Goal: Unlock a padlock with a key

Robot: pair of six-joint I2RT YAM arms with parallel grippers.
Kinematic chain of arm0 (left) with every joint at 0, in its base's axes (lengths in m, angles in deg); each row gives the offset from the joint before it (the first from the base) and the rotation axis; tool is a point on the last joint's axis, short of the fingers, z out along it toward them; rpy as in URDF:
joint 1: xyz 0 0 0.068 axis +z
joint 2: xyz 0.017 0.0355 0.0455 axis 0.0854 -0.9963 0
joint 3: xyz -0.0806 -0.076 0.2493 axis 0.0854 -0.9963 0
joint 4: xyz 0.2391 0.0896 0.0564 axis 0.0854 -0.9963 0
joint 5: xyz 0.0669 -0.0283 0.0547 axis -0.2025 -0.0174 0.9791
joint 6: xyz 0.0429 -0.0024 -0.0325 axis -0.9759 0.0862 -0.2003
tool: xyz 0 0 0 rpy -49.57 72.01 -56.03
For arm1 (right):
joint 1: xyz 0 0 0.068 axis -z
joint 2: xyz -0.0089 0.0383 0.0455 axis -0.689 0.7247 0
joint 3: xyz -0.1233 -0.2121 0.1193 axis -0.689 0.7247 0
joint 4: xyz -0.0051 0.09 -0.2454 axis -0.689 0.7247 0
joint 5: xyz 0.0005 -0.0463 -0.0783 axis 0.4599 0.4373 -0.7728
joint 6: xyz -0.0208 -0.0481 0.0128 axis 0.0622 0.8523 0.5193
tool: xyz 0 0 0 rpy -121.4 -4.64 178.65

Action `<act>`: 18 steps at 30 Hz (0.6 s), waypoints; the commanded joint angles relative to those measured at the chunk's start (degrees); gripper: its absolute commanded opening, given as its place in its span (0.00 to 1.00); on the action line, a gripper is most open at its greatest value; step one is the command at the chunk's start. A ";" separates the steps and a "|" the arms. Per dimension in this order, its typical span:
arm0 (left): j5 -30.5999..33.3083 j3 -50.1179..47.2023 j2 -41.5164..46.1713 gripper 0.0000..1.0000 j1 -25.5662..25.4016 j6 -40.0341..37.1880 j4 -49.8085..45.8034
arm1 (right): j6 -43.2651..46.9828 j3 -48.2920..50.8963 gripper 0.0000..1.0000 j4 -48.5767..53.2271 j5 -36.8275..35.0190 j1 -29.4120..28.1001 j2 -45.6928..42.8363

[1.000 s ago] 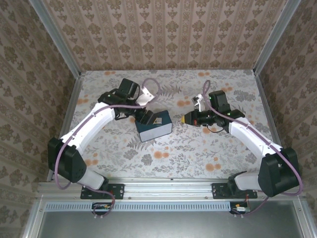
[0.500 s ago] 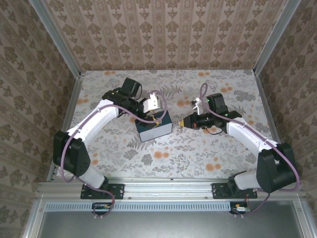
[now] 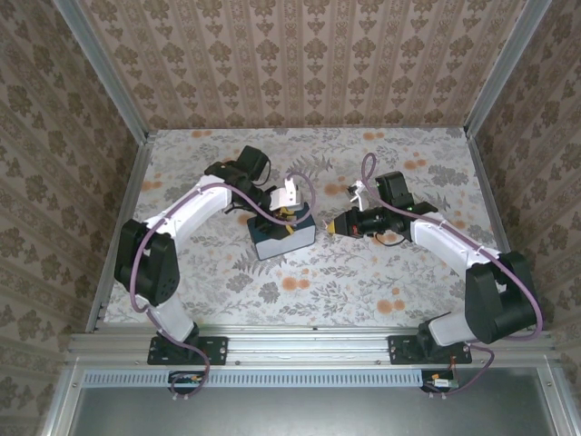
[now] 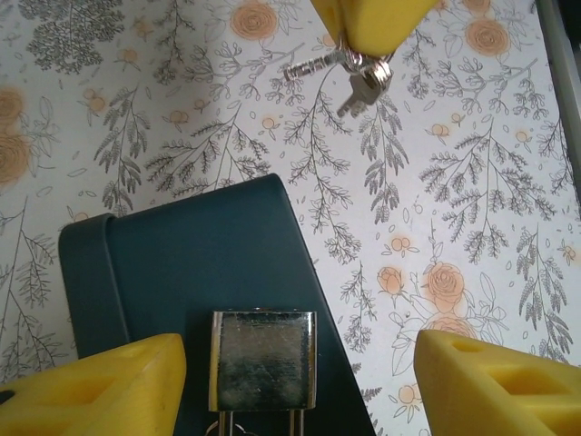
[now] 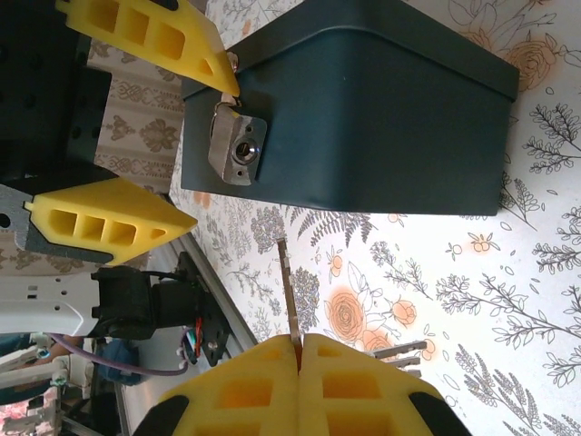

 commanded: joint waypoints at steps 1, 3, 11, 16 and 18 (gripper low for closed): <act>-0.03 2.27 -0.96 0.66 -0.80 -2.84 -2.08 | 0.70 -0.61 0.00 -0.96 2.18 -0.22 0.35; 1.17 2.28 -1.64 0.65 -1.46 -3.42 -2.02 | 0.54 -0.58 0.00 -1.19 2.60 -0.27 0.50; 5.00 0.80 -2.66 0.55 -1.82 -4.29 0.96 | 0.44 -1.03 0.00 -0.60 2.98 -0.26 0.95; 5.64 -0.02 -2.84 0.44 -1.91 -5.03 1.85 | -0.17 -1.04 0.00 -0.53 3.82 -0.23 1.13; 6.36 -0.43 -2.93 0.41 -1.99 -5.19 2.66 | -0.31 -0.98 0.00 -0.29 4.29 -0.27 1.13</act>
